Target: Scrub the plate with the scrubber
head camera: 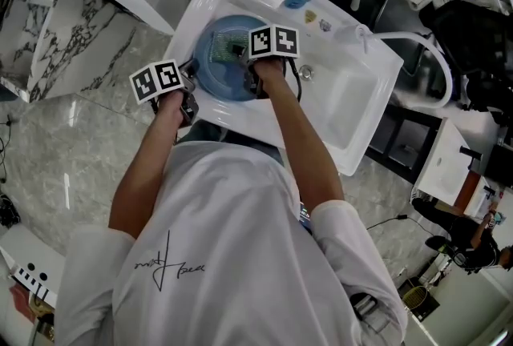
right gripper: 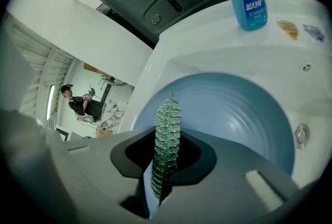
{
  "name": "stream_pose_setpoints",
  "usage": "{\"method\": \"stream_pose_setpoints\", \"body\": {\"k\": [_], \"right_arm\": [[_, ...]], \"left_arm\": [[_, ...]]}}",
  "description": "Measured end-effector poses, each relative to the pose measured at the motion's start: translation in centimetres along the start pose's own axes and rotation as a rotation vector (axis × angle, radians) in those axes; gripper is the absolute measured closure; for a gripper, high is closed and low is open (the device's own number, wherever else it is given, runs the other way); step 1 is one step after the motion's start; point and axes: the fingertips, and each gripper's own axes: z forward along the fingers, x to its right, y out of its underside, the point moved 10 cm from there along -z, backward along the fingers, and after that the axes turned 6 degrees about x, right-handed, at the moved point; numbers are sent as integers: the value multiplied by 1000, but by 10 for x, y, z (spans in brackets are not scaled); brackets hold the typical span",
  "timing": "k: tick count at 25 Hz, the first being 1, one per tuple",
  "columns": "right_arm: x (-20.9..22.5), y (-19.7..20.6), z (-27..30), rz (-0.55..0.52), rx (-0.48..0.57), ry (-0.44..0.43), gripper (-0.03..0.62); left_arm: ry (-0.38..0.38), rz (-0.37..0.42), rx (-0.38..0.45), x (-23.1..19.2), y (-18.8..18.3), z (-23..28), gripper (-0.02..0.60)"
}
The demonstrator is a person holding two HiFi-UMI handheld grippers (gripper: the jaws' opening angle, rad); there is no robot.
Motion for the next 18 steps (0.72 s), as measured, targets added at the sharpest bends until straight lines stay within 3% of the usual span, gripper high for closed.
{"method": "stream_pose_setpoints", "body": {"k": [8,18], "right_arm": [[2,-2,-7,-50,5,24,533],[19,-6,-17,-15,9,34,533]], "left_arm": [[-49,52,0,4,2,0,505],[-37,42,7,5,0,0,505]]}}
